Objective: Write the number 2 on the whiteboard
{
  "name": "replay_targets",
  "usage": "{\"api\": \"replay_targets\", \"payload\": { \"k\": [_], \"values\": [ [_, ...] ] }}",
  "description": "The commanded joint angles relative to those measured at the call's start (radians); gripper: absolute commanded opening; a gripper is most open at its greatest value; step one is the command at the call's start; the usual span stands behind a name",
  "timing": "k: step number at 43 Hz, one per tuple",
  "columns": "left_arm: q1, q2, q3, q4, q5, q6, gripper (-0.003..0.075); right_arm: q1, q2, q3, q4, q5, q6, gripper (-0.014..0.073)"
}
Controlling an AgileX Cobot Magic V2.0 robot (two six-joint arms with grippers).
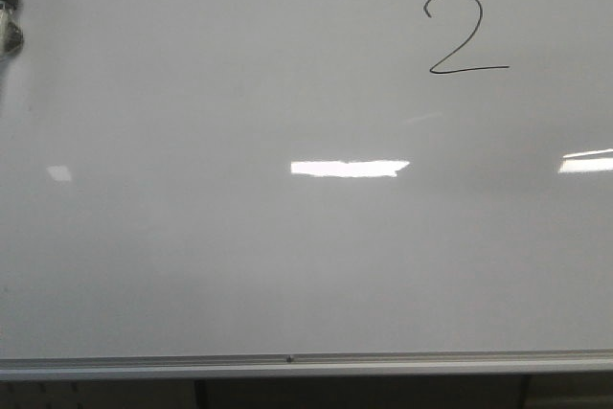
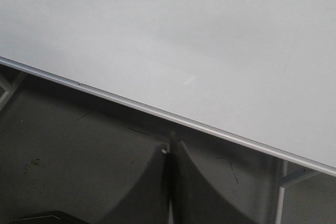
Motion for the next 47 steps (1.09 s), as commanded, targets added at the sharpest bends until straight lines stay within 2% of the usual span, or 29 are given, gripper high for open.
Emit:
{"api": "replay_targets", "payload": {
  "k": [1,4,8,15,21,28,41,47],
  "values": [
    [-0.001,-0.020,0.023,-0.006,-0.076,-0.004,-0.0020,-0.007,0.003,-0.019,-0.015,-0.066,-0.001,-0.0070],
    [-0.001,-0.020,0.023,-0.006,-0.076,-0.004,-0.0020,-0.014,-0.023,0.000,-0.025,-0.070,-0.001,-0.0070],
    [-0.001,-0.020,0.023,-0.006,-0.076,-0.004,-0.0020,-0.073,-0.072,0.052,-0.036,-0.098,-0.001,-0.0070],
    [-0.001,-0.020,0.023,-0.006,-0.076,-0.004,-0.0019,-0.209,-0.203,0.237,0.032,-0.352,-0.001,-0.0070],
    [-0.001,-0.020,0.023,-0.006,-0.076,-0.004,-0.0020,-0.277,-0.305,0.417,0.055,-0.590,-0.001,-0.0070],
    [-0.001,-0.020,0.023,-0.006,-0.076,-0.004,-0.0020,-0.304,-0.411,0.609,0.055,-0.818,-0.001,-0.0070],
    [-0.001,-0.020,0.023,-0.006,-0.076,-0.004,-0.0020,-0.322,-0.458,0.813,0.055,-1.085,-0.001,-0.0070],
    [-0.001,-0.020,0.023,-0.006,-0.076,-0.004,-0.0020,-0.325,-0.458,0.810,0.055,-1.075,-0.001,-0.0070]
  ]
}}
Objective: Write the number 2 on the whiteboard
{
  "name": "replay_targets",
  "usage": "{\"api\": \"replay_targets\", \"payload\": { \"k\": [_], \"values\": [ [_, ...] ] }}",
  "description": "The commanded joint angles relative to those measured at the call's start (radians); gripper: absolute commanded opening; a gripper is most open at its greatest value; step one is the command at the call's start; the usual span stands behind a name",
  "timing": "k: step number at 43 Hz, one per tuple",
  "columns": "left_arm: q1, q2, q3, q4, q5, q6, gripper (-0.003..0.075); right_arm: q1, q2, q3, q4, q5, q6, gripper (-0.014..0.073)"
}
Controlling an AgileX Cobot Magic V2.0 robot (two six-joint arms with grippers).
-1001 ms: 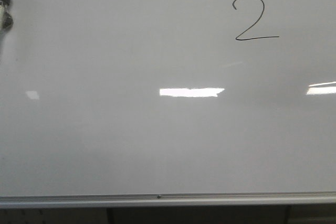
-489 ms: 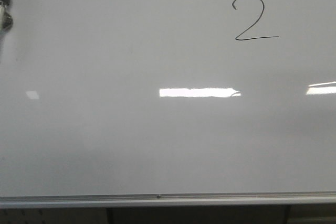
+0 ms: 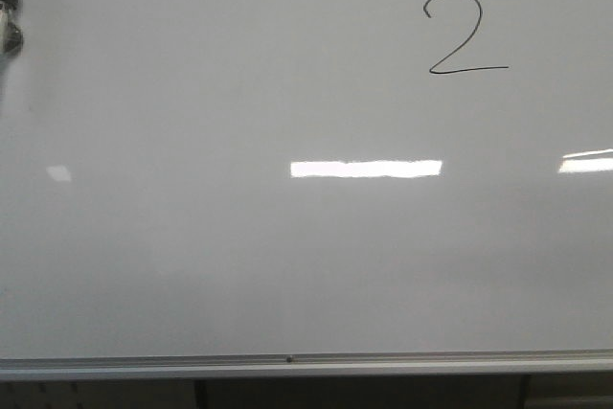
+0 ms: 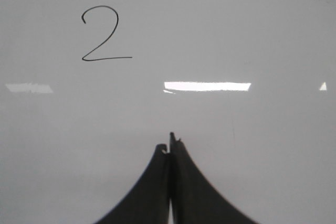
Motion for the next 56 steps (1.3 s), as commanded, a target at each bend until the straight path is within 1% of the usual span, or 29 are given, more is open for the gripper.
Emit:
{"api": "replay_targets", "payload": {
  "k": [1,17,22,25,28,39,56],
  "values": [
    [-0.001,-0.020,0.023,-0.006,-0.076,-0.004,-0.0020,-0.008,-0.015,0.000,0.000,-0.105,-0.001,-0.0070],
    [-0.001,-0.020,0.023,-0.006,-0.076,-0.004,-0.0020,-0.008,-0.015,0.000,0.000,-0.107,-0.002,-0.0070],
    [-0.001,-0.020,0.023,-0.006,-0.076,-0.004,-0.0019,-0.008,-0.016,0.000,0.000,-0.110,-0.055,-0.0070],
    [-0.001,-0.020,0.023,-0.006,-0.076,-0.004,-0.0020,-0.008,-0.016,0.000,0.009,-0.110,-0.063,-0.0070],
    [-0.001,-0.020,0.023,-0.006,-0.076,-0.004,-0.0020,-0.008,-0.016,0.000,0.035,-0.115,-0.063,-0.0070],
    [-0.001,-0.020,0.023,-0.006,-0.076,-0.004,-0.0020,-0.039,-0.016,0.000,0.034,-0.151,-0.063,-0.0070],
    [-0.001,-0.020,0.023,-0.006,-0.076,-0.004,-0.0020,-0.039,-0.016,0.000,0.034,-0.150,-0.063,-0.0070]
  ]
}}
